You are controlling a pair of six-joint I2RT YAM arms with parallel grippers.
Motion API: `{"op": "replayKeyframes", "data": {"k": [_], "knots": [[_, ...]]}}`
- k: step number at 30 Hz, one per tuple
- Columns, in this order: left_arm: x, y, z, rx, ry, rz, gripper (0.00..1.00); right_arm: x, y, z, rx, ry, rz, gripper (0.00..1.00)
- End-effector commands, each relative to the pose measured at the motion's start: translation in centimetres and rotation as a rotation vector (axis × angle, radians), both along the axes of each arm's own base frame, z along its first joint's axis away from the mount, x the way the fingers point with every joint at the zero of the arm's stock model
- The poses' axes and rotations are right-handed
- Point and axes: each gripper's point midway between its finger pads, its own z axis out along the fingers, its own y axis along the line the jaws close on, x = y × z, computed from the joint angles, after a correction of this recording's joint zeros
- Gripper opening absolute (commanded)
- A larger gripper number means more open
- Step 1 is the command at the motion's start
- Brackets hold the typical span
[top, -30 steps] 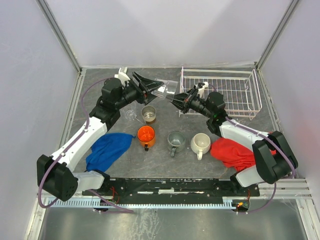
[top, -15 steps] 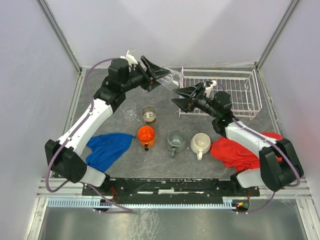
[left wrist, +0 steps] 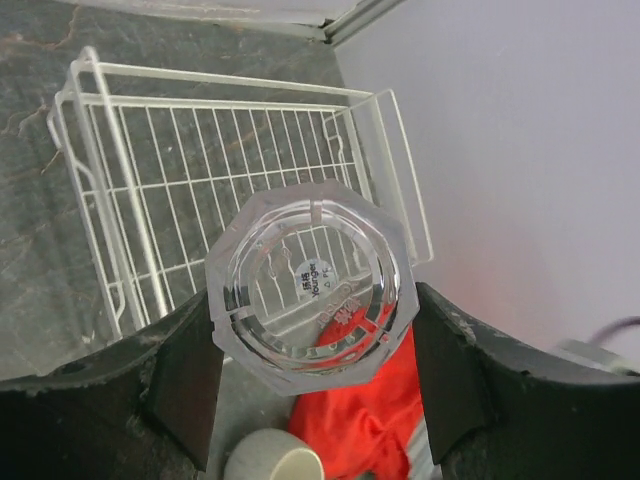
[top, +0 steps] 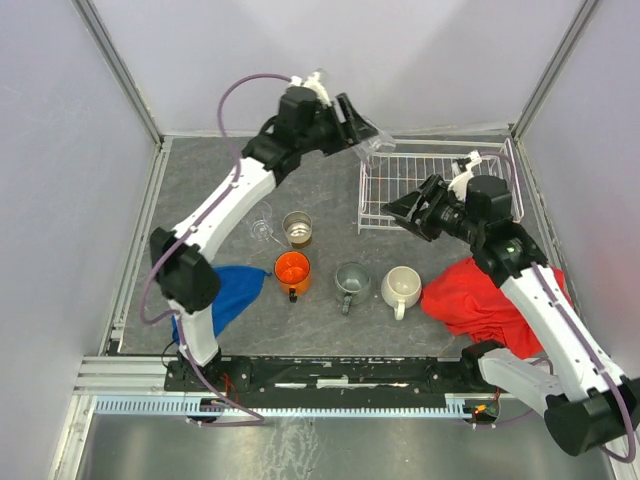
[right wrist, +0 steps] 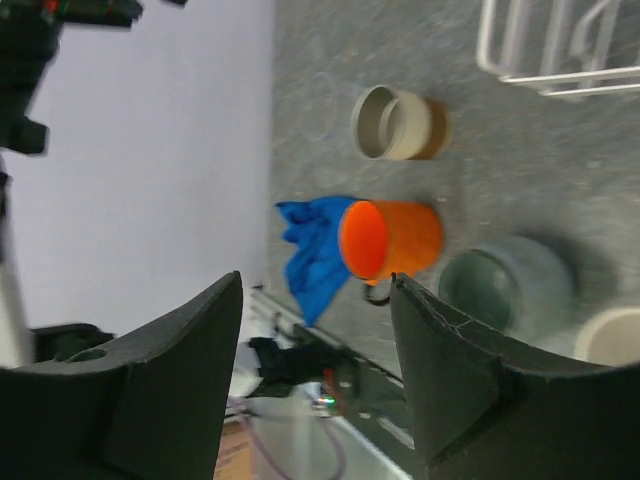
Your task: Load the cups into the dish rack
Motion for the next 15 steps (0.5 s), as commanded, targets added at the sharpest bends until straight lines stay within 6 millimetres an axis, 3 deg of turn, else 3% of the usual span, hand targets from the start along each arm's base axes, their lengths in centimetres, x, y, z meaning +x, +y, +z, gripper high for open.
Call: {"op": "replayKeyframes", "data": {"k": [1, 2, 3, 4, 15], "knots": [[0.2, -4.0, 0.8, 0.179, -0.16, -0.055, 0.03, -2.3, -4.5, -1.3, -0.328, -0.037, -0.033, 0.68], [0.5, -4.9, 1.5, 0.19, -0.186, -0.058, 0.03, -2.5, -4.9, -1.4, -0.357, -0.033, -0.037, 0.68], [1.1, -5.5, 0.3, 0.232, -0.181, -0.053, 0.03, -2.8, -5.5, -1.5, -0.389, -0.032, -0.042, 0.68], [1.6, -5.6, 0.8, 0.243, -0.199, -0.029, 0.03, -2.8, -5.7, -1.5, -0.401, -0.032, -0.044, 0.68], [6.3, -7.6, -3.8, 0.455, -0.302, 0.08, 0.04, -3.5, -8.3, -1.8, -0.541, -0.025, -0.069, 0.69]]}}
